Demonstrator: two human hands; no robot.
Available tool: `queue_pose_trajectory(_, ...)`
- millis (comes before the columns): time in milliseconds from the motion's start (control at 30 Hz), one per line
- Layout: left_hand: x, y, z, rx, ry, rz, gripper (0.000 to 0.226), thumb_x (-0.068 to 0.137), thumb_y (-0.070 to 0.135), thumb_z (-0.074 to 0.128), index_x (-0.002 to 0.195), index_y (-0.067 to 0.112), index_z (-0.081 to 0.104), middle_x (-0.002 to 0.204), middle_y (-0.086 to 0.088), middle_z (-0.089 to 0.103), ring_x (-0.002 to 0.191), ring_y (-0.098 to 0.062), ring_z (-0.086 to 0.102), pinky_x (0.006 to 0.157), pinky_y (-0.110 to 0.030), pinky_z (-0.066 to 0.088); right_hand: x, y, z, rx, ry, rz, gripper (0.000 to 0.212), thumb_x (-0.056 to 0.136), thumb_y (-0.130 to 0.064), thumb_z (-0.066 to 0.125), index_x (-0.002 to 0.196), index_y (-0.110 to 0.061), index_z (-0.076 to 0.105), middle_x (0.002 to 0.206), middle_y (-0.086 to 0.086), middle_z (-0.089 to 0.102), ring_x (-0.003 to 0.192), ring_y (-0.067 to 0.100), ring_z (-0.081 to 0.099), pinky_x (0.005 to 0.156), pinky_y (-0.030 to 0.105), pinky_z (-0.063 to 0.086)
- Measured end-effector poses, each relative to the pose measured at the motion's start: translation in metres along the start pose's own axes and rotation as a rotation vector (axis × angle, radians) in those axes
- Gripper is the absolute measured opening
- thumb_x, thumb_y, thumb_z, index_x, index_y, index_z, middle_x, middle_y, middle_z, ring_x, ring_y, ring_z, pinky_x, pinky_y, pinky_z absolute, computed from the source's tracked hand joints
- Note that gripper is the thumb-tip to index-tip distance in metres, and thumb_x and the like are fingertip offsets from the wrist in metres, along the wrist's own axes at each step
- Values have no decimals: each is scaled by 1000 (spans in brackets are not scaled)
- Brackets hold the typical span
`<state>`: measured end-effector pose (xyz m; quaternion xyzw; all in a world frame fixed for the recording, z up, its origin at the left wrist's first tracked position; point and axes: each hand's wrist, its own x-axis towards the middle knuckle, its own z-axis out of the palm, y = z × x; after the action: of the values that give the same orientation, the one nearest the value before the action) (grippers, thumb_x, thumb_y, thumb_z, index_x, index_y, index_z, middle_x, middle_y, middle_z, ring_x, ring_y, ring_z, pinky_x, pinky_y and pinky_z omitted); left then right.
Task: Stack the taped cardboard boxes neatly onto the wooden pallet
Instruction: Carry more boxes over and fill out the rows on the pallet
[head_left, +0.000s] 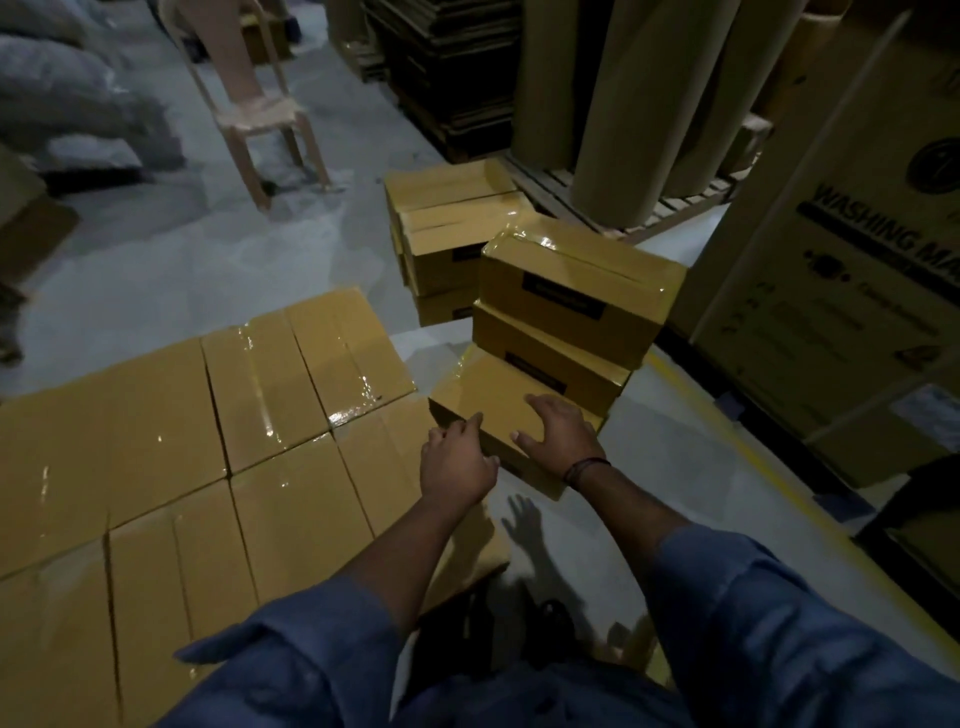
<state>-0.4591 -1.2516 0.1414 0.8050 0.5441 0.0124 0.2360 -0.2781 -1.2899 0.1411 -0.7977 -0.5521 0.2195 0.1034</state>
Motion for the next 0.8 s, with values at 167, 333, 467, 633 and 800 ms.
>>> queue_pose_trajectory(167,40,42,1,13,10,-29,78,94,50,65,160,27,31,153,-5,49,136,-37,43,107,-47,42,35,28,-40,-39,-7,-35,69,96,-54,57,157,-29,33,161,1,34,147,28,29,114,52,34)
queue_pose_trajectory(333,74,79,3,4,21,-37,77,94,50,65,160,26,31,152,-6,50,137,-38,44,107,-47,42,72,50,-72,-63,-2,-69,70,96,-56,57,156,-30,33,161,1,34,147,28,28,114,53,34)
queue_pose_trajectory(467,100,94,7,-7,15,-1,77,94,49,64,159,24,33,151,-7,52,133,-38,47,105,-46,44,102,63,-83,-67,-17,-59,70,96,-56,57,156,-30,33,161,2,34,147,30,29,115,52,33)
queue_pose_trajectory(633,150,105,8,-46,0,-3,76,94,48,64,158,24,33,150,-8,52,133,-38,46,105,-48,44,149,71,-98,-79,-6,-49,68,96,-55,56,156,-30,34,162,1,33,147,28,29,114,50,33)
queue_pose_trajectory(800,213,120,-3,-96,21,-33,72,93,49,64,155,26,37,148,-5,53,131,-37,48,104,-48,43,204,82,-116,-85,-33,-35,68,96,-54,57,156,-31,34,161,0,34,148,26,28,115,51,32)
